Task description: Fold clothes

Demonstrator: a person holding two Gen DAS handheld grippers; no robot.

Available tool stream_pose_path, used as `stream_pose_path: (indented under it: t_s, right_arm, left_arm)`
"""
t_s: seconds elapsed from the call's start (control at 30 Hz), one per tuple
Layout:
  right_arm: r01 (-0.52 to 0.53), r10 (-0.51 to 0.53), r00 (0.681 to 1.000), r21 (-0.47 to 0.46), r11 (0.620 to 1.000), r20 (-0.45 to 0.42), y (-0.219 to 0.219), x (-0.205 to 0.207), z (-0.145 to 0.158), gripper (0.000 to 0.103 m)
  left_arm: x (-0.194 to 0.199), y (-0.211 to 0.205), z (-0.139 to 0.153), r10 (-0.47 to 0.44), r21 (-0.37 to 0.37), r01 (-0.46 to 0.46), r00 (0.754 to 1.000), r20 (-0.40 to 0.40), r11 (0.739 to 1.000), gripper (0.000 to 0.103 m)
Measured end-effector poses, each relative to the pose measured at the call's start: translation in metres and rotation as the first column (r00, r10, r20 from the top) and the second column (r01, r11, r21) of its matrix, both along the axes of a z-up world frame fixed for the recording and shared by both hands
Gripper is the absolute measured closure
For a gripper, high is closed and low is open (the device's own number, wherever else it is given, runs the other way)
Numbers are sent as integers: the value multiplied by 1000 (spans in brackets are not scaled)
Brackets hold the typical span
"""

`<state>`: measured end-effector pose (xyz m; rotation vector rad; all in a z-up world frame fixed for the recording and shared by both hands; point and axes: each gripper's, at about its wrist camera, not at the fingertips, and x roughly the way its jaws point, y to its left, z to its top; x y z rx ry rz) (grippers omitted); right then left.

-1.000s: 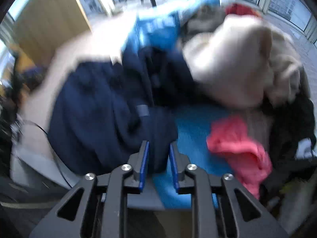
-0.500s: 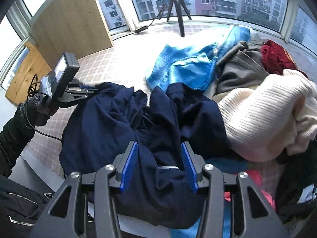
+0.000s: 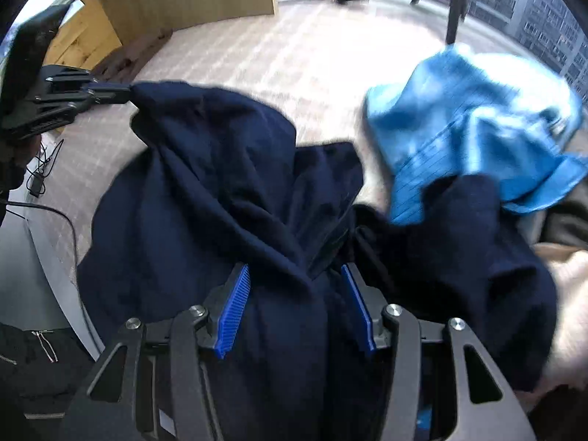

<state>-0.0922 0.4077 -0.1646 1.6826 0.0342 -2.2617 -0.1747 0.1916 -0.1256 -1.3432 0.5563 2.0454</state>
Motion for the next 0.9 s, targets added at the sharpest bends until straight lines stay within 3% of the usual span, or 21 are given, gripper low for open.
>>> stream_pose_path:
  t_s: [0.03,0.1,0.17,0.23,0.33,0.43,0.47,0.5,0.53,0.6,0.67,0.8,0.9]
  right_arm:
    - [2,-2,1000,-8,1000,-5,0,3,0,71]
    - [6,-6,1000,-23,1000,-14,0,8,1,84]
    - [13,-14,999,-29,999,-32,0,13,6,86]
    - [16,-17,999,-24,1000,-42,-1,18,12,86]
    - [16,-16,999,-8,1000,-46,-2,25,18,85]
    - [29,-29,999,20,999,-35,0,32,20,76]
    - [35,-34,999,26,999,-30,2,33,19,76]
    - [40,-39,999,30,999,-26,5,35,18,76]
    - [45,-44,999,33,998,-22,8,38,17,76]
    - [52,-51,999,34,998,-17,13,44,15,80]
    - [52,-52,998,19,998,-21,13,47,17,96]
    - [16,-17,1000,-63,998,-16,5,53,28,97]
    - [-40,38,999,-176,984,-17,-16,60,43,97]
  left_arm:
    - [0,1,-3,4,-20,-4,1000,-11,1000,97]
    - [2,11,-5,-26,-47,23,999,-48,999,81]
    - [5,24,-6,-67,-70,61,994,-89,996,53]
    - [8,36,-3,-114,-73,105,985,-130,992,48]
    - [3,64,-11,-204,-110,188,967,-153,976,48]
    - [-6,89,-36,-290,-156,273,953,-93,949,48]
    - [-9,95,-46,-300,-170,286,952,-62,943,56]
    - [-10,98,-54,-304,-171,295,952,-27,940,70]
    - [-11,99,-57,-296,-160,292,955,-4,943,94]
    - [-14,96,-58,-259,-129,259,966,19,957,95]
    - [-15,81,-42,-214,-54,215,977,25,975,96]
    - [-4,26,8,-102,93,100,995,15,991,96]
    - [19,-24,38,-22,144,21,1000,1,989,96]
